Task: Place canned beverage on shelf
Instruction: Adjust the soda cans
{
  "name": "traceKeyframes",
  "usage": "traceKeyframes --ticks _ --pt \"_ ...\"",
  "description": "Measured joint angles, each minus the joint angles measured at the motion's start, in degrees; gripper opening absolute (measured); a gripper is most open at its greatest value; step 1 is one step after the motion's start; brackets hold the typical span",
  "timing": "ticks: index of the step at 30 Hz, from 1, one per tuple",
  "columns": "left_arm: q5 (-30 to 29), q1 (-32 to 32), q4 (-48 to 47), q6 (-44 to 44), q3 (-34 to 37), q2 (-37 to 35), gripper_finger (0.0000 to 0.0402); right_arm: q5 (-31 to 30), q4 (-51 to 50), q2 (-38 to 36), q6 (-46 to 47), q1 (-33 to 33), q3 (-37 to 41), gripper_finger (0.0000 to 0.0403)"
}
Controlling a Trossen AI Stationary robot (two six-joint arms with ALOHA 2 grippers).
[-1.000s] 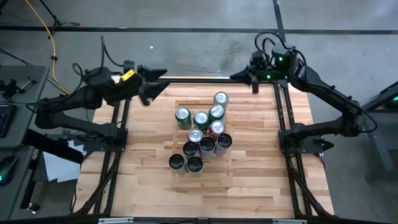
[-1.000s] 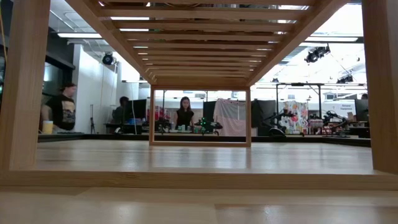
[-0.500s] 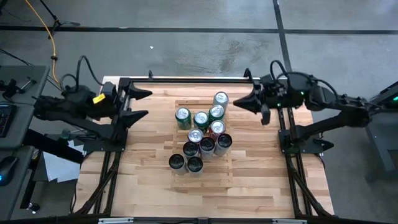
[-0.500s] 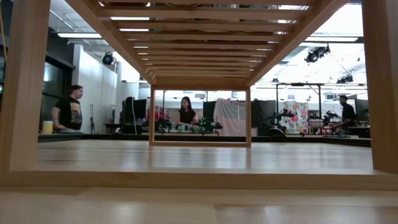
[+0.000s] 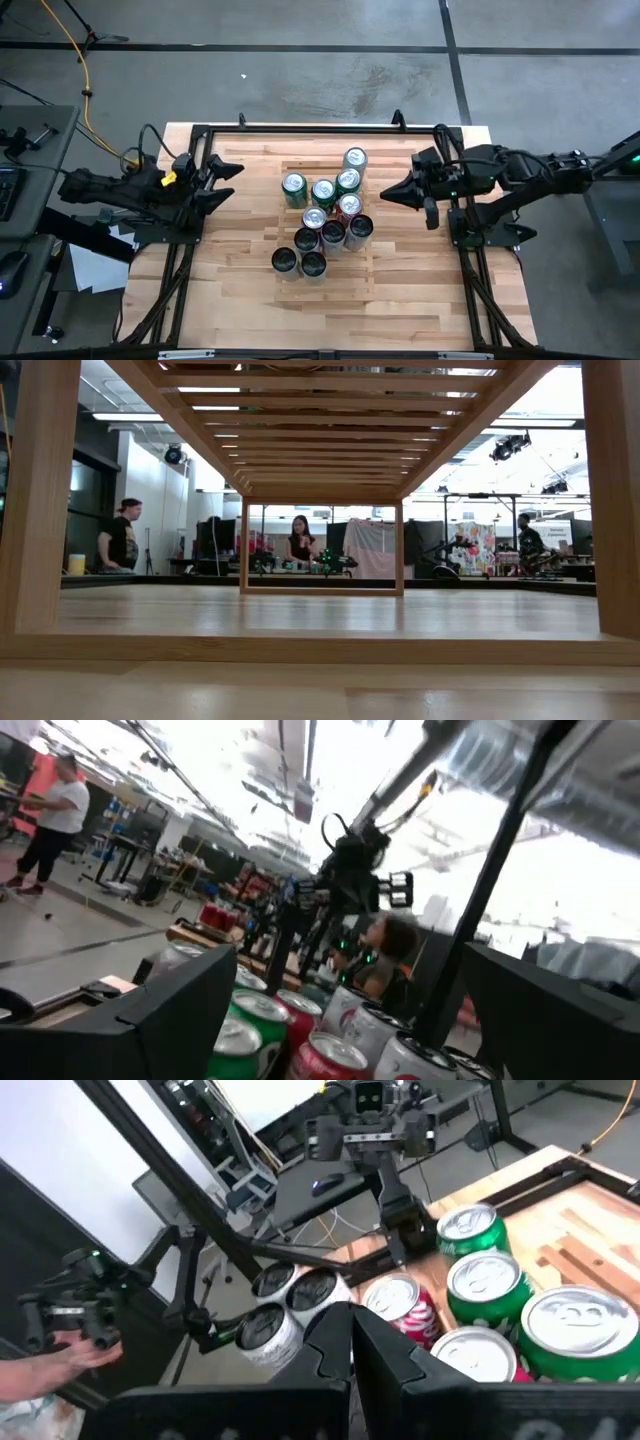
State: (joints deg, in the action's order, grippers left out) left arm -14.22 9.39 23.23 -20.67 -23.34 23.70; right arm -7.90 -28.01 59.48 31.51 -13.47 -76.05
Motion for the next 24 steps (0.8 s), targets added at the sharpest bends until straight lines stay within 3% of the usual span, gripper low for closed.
traceKeyframes --ticks 8,15,24 --pt "-4.16 0.0 10.88 -2.66 11.75 -6.57 0.0376 0.0 -0.5 0.0 1.55 -2.34 0.0 0.0" --pt "-5.6 0.0 12.55 -3.25 16.72 -9.84 0.0373 -0.34 -0.48 -0.01 2.36 -4.14 0.0 0.0" --pt "-9.05 0.0 12.99 -3.44 22.78 -12.44 0.0306 -1.43 -0.7 -1.56 3.64 -5.53 0.02 0.0"
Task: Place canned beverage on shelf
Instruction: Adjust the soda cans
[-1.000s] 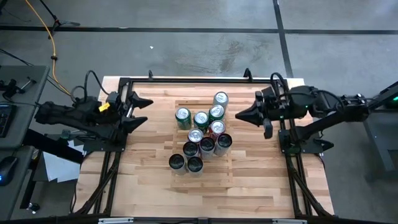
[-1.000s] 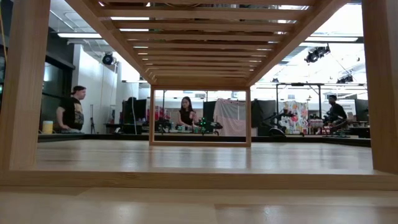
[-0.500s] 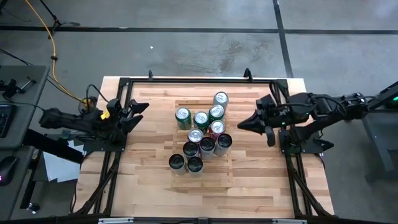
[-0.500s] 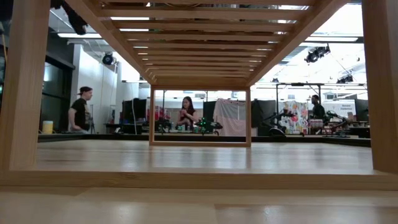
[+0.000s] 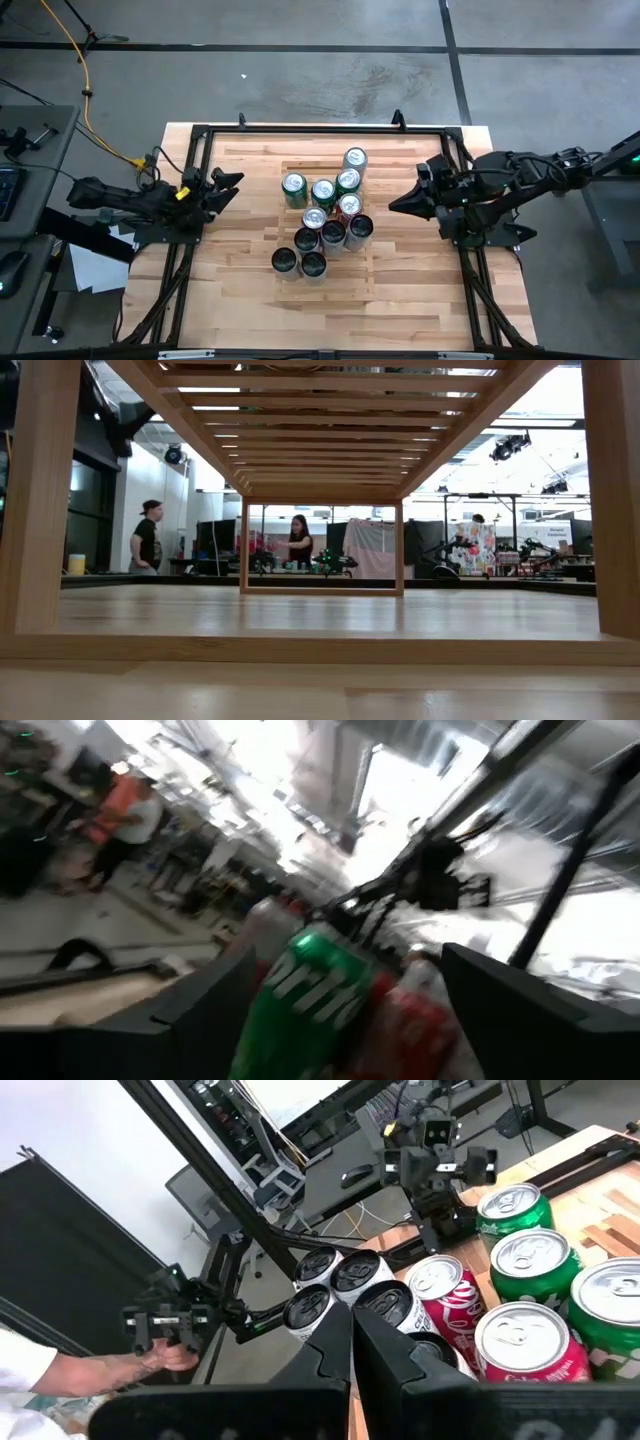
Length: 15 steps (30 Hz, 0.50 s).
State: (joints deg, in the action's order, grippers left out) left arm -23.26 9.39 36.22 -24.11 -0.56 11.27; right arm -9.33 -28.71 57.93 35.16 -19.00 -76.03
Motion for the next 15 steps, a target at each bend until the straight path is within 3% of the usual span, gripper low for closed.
traceKeyframes --ticks 6,12,15 --pt "-1.45 0.0 -5.41 -0.22 -0.09 -0.41 0.0209 -3.5 -2.05 -1.64 0.0 -1.78 0.0 0.0" --pt "1.46 0.0 -8.72 0.42 -0.11 -0.41 0.0036 -8.62 -8.64 -1.72 1.35 -5.62 0.02 0.0" --pt "3.18 0.03 -9.64 0.65 -0.11 -0.41 0.0014 -11.53 -11.71 -1.36 2.57 -8.28 0.04 0.0"
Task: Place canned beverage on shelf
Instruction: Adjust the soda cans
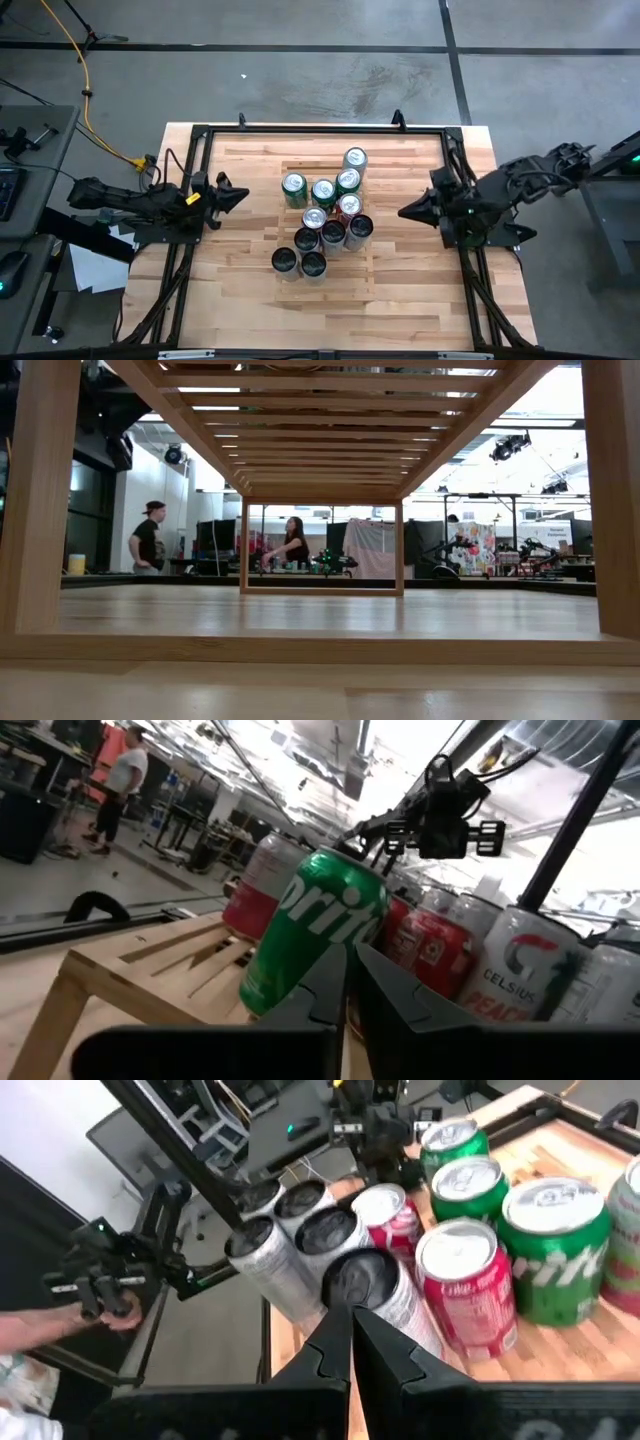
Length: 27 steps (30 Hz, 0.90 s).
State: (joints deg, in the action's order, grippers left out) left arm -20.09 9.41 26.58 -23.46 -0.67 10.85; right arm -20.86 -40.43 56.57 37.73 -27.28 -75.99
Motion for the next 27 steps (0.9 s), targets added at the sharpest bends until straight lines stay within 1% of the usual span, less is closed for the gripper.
traceKeyframes --ticks 2,4,6,11,18,27 --pt "0.01 -0.01 -0.25 0.64 0.0 0.0 0.0012 -1.37 -1.29 0.01 1.0 -1.75 0.01 0.0" --pt "0.24 -0.01 -0.3 3.31 0.0 0.0 0.0003 -2.95 -2.24 -0.04 1.53 -3.32 0.01 0.0" --pt "0.34 -0.01 -0.28 5.79 0.0 0.0 0.0005 -4.07 -2.89 -0.04 2.3 -4.87 0.01 0.0" --pt "0.08 -0.01 -0.23 5.74 -0.02 0.0 0.0011 -6.09 -3.45 -0.04 2.49 -7.33 0.01 0.0" --pt "0.05 -0.01 -0.25 6.07 -0.02 0.0 0.0005 -6.35 -2.63 -0.04 2.39 -7.32 0.01 0.0" --pt "-0.06 -0.03 -0.25 6.07 -0.02 0.0 0.0005 -8.89 -1.7 -0.04 3.88 -7.11 0.01 0.0"
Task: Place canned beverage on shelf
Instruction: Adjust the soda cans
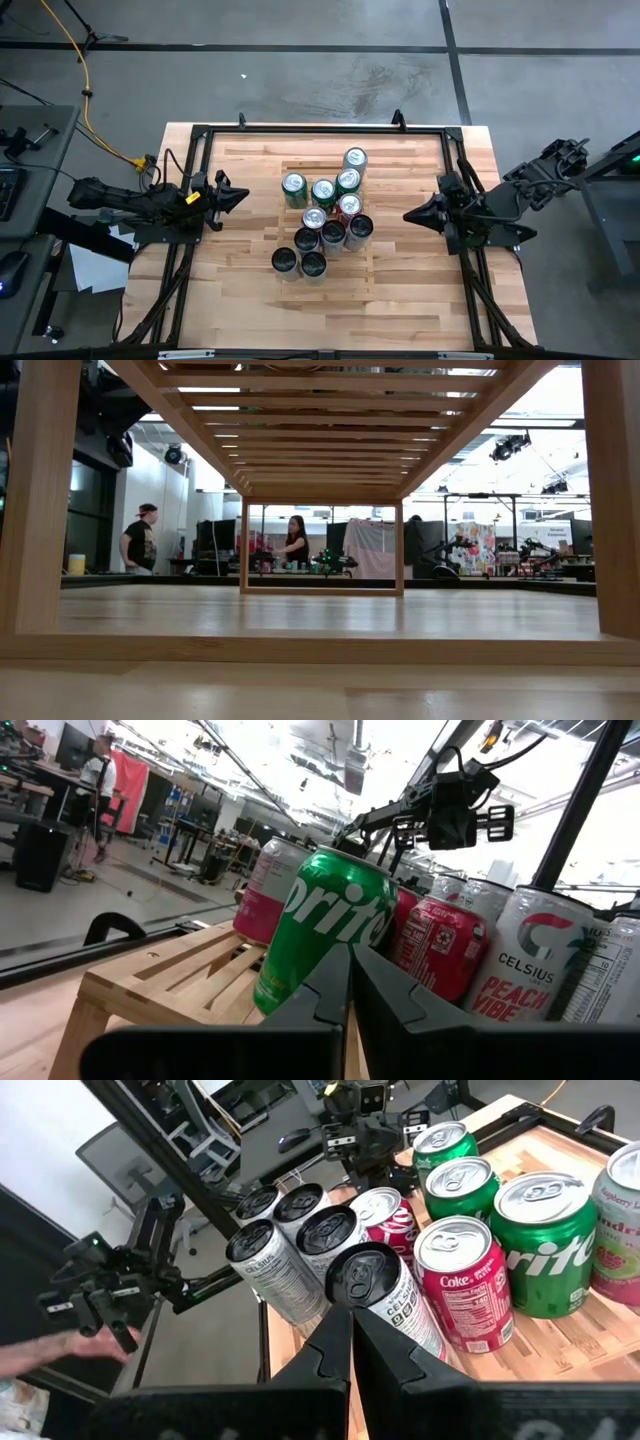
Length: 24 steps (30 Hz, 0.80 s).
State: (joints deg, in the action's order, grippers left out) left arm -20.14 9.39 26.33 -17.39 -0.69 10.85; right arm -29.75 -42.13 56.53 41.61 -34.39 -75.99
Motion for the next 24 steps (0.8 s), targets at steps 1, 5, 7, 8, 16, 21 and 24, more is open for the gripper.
traceKeyframes --ticks 1,5,7,8,16,21,24 --pt "0.02 0.02 0.0 0.0 0.0 0.0 0.0005 -0.13 0.0 0.0 0.41 0.0 0.0 0.0" --pt "0.0 0.02 0.0 0.0 -0.02 0.0 0.0006 -0.24 0.0 0.0 1.48 0.0 0.0 0.0" --pt "0.0 0.02 0.0 0.0 -0.04 0.0 0.0007 -0.68 0.0 0.0 1.96 0.0 0.0 0.0" --pt "0.0 0.0 0.0 0.02 -0.04 0.0 0.0007 -1.14 0.0 0.0 2.08 0.0 0.0 0.0" --pt "0.0 0.0 0.0 0.02 -0.04 0.0 0.0008 -1.34 -0.26 0.0 3.08 0.0 0.0 0.0" --pt "0.0 0.0 0.0 0.02 -0.04 0.0 0.0008 -1.34 -0.31 0.0 3.67 0.0 0.0 0.0" --pt "0.0 0.02 0.0 0.02 -0.04 0.0 0.0007 -1.36 -0.31 0.0 4.92 0.0 0.0 0.0"
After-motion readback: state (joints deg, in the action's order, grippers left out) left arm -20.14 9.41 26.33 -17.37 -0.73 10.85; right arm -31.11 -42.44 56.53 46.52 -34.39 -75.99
